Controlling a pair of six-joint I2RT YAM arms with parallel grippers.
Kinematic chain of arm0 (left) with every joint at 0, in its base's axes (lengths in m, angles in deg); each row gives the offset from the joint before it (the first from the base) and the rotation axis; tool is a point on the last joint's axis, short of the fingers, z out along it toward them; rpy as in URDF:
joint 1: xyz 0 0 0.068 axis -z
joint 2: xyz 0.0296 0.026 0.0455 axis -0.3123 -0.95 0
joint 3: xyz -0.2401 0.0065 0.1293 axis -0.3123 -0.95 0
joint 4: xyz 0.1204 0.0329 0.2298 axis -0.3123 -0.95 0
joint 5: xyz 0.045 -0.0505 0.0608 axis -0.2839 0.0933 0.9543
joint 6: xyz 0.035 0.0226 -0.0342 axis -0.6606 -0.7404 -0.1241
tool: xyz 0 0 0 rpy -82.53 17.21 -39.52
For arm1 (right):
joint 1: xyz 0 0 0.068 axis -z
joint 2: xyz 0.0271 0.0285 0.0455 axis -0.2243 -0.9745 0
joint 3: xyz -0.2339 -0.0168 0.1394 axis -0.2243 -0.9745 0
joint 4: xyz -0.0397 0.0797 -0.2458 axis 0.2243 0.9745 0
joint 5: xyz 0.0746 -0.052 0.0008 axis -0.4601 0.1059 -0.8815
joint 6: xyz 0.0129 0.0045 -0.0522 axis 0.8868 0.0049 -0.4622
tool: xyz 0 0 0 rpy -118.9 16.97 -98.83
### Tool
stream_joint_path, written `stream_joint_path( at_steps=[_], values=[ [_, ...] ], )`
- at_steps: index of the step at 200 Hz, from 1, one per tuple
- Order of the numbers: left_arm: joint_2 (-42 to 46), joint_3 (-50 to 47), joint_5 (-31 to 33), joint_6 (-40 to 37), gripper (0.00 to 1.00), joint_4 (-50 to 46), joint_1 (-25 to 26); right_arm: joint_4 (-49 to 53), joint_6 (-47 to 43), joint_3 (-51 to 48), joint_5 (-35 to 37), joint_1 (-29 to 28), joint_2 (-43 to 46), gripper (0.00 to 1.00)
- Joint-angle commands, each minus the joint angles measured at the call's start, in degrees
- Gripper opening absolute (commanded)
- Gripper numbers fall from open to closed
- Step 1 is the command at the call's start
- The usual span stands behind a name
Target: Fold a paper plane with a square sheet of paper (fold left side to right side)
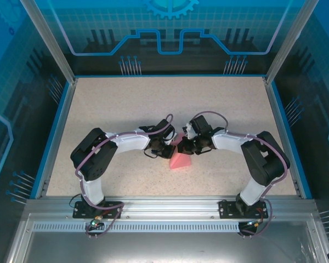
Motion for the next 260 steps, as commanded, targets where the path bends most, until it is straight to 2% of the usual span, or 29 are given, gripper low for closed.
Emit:
stream_joint_path(
  at_steps=[1, 135, 260],
  values=[
    [-2.85, 0.51, 0.49, -0.69, 0.0, -1.12, 0.82, 2.15, -1.42, 2.38, 0.82, -1.17, -1.2, 0.06],
    [-3.5, 0.88, 0.71, -1.03, 0.0, -1.9, 1.07, 7.64, -4.86, 2.47, 5.61, -1.64, -2.4, 0.06],
    [-3.65, 1.22, 0.8, -1.1, 0.0, -2.25, 1.12, 8.88, -4.97, 1.73, 7.02, -1.63, -4.05, 0.06]
  ],
)
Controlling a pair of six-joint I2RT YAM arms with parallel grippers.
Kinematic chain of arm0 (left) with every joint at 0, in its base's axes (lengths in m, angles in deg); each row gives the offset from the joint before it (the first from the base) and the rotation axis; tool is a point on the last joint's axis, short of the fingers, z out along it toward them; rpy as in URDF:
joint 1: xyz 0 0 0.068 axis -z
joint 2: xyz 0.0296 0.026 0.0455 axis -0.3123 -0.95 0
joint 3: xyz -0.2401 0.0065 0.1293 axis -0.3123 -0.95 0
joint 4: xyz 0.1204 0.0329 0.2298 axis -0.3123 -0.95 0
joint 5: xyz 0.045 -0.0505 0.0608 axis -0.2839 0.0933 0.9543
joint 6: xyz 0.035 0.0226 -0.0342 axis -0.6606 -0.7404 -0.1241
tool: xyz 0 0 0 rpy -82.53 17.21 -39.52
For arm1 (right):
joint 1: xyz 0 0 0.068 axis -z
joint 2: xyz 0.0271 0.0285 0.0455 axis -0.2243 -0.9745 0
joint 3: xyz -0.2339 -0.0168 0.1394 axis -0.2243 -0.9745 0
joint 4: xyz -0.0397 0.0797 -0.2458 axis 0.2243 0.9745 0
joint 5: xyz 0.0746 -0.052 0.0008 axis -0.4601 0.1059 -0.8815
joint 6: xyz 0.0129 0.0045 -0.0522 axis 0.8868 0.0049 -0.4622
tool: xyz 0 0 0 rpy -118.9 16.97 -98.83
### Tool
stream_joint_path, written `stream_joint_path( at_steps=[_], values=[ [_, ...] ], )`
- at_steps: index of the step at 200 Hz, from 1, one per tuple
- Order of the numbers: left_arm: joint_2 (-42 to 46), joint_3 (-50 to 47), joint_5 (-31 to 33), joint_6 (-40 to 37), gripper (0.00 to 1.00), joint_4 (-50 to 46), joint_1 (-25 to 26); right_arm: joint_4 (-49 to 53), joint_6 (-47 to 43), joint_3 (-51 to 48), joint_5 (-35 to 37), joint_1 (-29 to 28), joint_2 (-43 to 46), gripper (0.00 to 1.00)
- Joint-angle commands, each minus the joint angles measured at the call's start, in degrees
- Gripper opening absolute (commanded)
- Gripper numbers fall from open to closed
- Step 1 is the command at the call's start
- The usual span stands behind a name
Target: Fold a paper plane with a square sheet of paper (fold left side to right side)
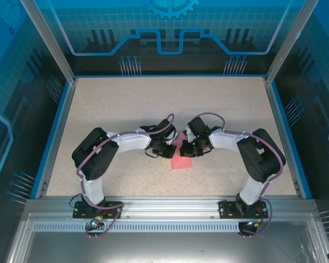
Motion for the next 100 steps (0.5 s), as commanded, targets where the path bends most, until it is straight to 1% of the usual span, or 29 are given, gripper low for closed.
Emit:
stream_joint_path(
  at_steps=[1, 64, 87, 100],
  values=[
    [-2.86, 0.26, 0.8, -1.1, 0.0, -2.1, 0.77, 2.41, -0.88, 0.24, 1.22, -0.94, -1.32, 0.06],
    [-2.66, 0.84, 1.76, -0.64, 0.0, -2.95, 0.81, 4.92, -1.05, 0.33, 3.04, -0.94, -2.03, 0.06],
    [-1.36, 1.2, 2.37, -0.02, 0.05, -3.33, 0.76, 5.92, -1.15, -0.09, 3.71, -0.88, -2.34, 0.06],
    [-0.48, 1.61, 2.87, 0.22, 0.11, -3.8, 0.74, 5.79, -0.99, -0.4, 3.74, -0.91, -2.49, 0.06]
  ],
)
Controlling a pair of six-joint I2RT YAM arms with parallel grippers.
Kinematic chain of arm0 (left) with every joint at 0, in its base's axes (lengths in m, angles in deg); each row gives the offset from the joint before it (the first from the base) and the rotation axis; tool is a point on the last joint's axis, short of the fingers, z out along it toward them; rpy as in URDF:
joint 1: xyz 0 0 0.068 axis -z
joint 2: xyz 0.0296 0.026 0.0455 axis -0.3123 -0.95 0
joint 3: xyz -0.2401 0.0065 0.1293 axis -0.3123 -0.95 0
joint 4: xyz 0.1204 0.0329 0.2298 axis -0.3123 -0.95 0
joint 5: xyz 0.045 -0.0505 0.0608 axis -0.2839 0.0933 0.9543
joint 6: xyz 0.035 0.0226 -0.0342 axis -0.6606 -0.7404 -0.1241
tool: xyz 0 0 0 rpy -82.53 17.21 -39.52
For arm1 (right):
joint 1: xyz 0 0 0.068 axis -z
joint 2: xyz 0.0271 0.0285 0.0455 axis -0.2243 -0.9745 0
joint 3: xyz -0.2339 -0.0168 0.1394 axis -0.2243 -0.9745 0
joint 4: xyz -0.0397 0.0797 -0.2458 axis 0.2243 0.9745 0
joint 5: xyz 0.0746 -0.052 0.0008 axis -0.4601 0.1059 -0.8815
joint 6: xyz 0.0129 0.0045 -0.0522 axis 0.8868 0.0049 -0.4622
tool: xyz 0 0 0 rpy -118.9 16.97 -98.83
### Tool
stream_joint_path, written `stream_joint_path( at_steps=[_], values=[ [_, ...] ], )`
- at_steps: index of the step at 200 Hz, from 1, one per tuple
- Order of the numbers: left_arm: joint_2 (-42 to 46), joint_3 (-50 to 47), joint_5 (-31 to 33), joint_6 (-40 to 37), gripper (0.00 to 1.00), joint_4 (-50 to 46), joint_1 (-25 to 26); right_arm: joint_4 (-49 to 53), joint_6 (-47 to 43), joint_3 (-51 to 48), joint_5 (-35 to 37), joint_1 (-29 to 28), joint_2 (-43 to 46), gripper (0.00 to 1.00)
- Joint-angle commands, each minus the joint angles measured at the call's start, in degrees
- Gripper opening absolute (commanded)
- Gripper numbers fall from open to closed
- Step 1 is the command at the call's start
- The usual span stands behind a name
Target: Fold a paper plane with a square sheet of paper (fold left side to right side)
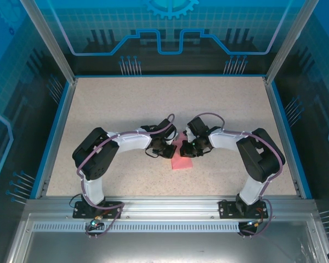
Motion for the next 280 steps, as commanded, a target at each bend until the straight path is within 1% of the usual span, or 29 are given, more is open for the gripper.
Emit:
stream_joint_path(
  at_steps=[1, 19, 22, 42, 55, 84, 109, 139, 154, 209, 280],
  values=[
    [-0.18, 0.83, 2.24, 0.27, 0.11, -2.74, 0.42, 5.33, -0.94, -0.53, 3.15, -0.86, -2.11, 0.06],
    [1.35, 1.16, 2.42, 0.57, 0.19, -3.52, 0.25, 4.92, -0.55, -0.53, 3.09, -0.88, -2.25, 0.06],
    [1.64, 1.14, 2.38, 0.72, 0.2, -3.62, 0.25, 4.87, -0.57, -1.82, 3.14, -0.88, -2.2, 0.06],
    [4.03, 0.81, 2.03, 1.08, 0.26, -4.32, 0.2, 4.83, -0.49, -2.03, 3.19, -0.89, -2.01, 0.05],
    [5.69, 0.27, 1.09, 1.57, 0.27, -4.8, 0.23, 4.79, -0.58, -1.87, 3.23, -0.88, -1.95, 0.05],
    [10.03, -2.87, -4.81, 4.25, 0.26, -2.95, 0.25, 4.48, -0.58, -1.78, 2.79, -0.88, -1.83, 0.06],
    [13.08, -6.29, -12.23, 8.03, 0.23, 1.65, 0.34, 4.21, -0.57, -1.98, 2.54, -0.9, -1.79, 0.06],
    [12.97, -9.51, -21.04, 13.54, 0.22, 8.51, 0.51, 4.04, -0.66, -1.94, 2.38, -0.87, -1.9, 0.06],
    [11.73, -10.47, -23.1, 15.93, 0.21, 11.01, 0.55, 4.03, -0.66, -1.92, 2.28, -0.88, -1.92, 0.06],
    [6.84, -10.79, -22.55, 17.8, 0.2, 13.95, 0.6, 4.12, -0.8, -1.99, 2.16, -0.85, -1.79, 0.06],
    [4.49, -12.12, -19.64, 17.45, 0.19, 12.75, 0.6, 4.3, -0.93, -2.2, 2.31, -0.89, -1.8, 0.06]
  ],
)
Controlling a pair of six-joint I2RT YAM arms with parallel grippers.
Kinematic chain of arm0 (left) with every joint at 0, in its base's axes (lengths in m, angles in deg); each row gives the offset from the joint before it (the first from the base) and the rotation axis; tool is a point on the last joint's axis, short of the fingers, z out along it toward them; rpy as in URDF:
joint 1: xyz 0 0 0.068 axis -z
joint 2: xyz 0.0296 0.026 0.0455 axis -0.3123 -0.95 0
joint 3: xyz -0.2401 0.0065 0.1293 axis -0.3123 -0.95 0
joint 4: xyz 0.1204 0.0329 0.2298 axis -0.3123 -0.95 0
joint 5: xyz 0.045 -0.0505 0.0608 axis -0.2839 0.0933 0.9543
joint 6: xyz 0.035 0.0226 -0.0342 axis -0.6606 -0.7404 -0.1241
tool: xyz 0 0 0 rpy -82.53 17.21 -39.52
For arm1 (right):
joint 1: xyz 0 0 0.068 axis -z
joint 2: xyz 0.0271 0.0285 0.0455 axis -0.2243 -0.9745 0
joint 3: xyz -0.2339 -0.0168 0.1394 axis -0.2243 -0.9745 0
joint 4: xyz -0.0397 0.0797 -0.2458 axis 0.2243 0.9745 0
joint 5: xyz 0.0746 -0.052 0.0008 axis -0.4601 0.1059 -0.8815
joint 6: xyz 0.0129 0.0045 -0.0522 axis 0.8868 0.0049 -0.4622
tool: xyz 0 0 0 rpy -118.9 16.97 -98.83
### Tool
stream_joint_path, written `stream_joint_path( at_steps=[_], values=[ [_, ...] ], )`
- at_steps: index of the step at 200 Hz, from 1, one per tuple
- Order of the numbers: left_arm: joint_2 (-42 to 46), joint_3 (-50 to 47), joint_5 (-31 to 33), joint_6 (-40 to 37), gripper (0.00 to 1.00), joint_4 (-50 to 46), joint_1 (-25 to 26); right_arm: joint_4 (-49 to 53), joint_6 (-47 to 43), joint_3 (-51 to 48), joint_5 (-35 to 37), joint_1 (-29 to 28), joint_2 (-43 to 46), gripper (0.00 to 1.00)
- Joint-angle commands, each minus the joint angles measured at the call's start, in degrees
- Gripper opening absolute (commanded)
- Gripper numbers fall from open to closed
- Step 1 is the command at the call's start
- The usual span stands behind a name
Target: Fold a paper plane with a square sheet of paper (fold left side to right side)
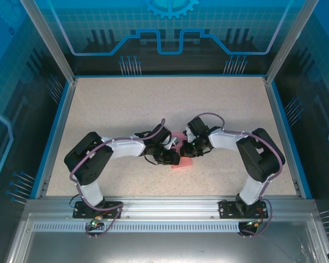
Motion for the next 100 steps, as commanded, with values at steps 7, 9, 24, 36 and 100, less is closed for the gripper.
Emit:
stream_joint_path(
  at_steps=[7, 9, 24, 36, 100],
  values=[
    [-1.2, -2.08, 1.08, 0.8, 0.19, -0.15, 0.33, 4.39, -0.95, -2.16, 2.4, -0.81, -1.77, 0.06],
    [-1.18, -2.16, 1.12, 0.79, 0.19, -0.05, 0.35, 4.39, -0.97, -2.16, 2.37, -0.86, -1.68, 0.06],
    [-1.54, -2.67, 1.39, 0.88, 0.19, 0.11, 0.35, 4.47, -0.95, -2.23, 2.34, -0.83, -1.83, 0.06],
    [-1.84, -2.99, 1.96, 0.84, 0.19, 0.06, 0.25, 4.48, -0.95, -2.2, 2.34, -0.88, -1.8, 0.06],
    [-2.16, -3.94, 3.26, 0.84, 0.18, -0.21, 0.36, 4.63, -1.03, -2.24, 2.58, -0.87, -1.76, 0.06]
  ],
)
